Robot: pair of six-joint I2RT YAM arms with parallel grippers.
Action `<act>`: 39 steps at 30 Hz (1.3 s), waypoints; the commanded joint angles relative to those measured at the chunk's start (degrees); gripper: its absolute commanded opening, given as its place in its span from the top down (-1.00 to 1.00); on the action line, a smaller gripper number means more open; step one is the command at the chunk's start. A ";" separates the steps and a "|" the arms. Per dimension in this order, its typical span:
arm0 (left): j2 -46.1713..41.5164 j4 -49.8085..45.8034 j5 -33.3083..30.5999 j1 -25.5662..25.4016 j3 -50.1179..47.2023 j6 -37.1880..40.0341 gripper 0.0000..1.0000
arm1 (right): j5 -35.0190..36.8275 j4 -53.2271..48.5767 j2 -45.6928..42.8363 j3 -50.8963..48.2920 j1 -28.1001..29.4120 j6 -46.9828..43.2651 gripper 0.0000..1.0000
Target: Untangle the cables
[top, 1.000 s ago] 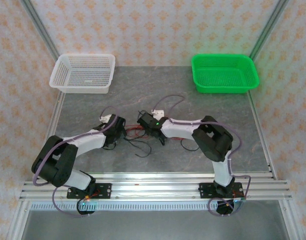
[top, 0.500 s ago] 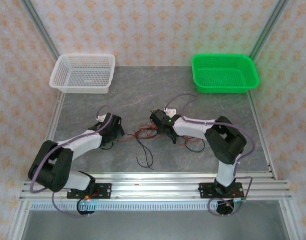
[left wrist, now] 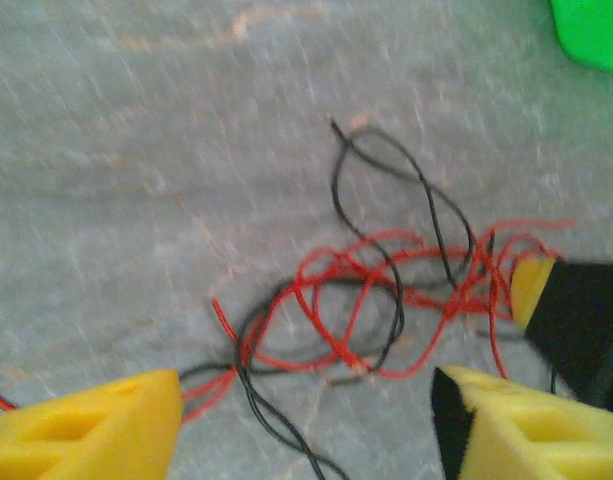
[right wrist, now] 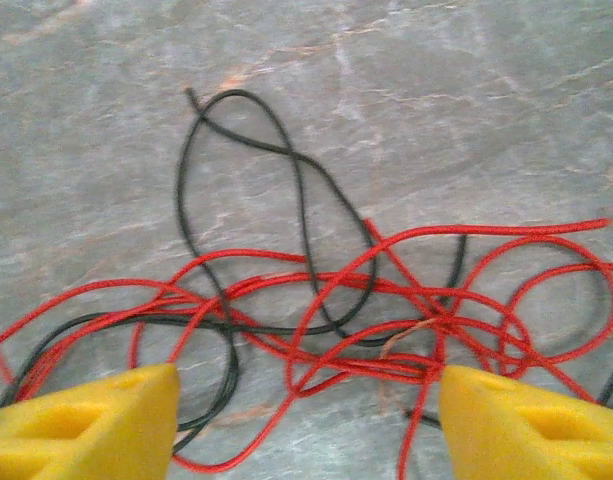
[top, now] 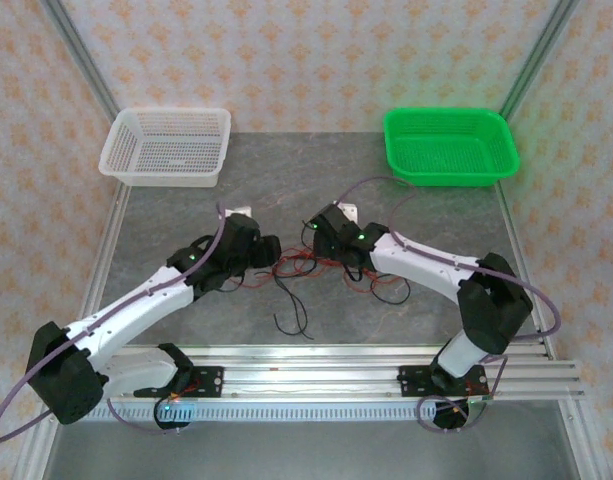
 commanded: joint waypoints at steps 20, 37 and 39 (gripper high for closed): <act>18.63 41.29 3.61 -1.47 -14.90 -13.59 0.08 | -14.63 17.12 14.07 -2.20 0.02 9.38 1.00; 25.22 26.43 -7.33 10.63 -11.53 -4.95 0.10 | 1.50 3.38 14.76 -2.54 0.03 6.70 1.00; 23.68 24.10 -9.00 11.61 -10.76 -3.32 0.10 | 1.58 3.30 15.01 -2.20 -0.06 6.35 1.00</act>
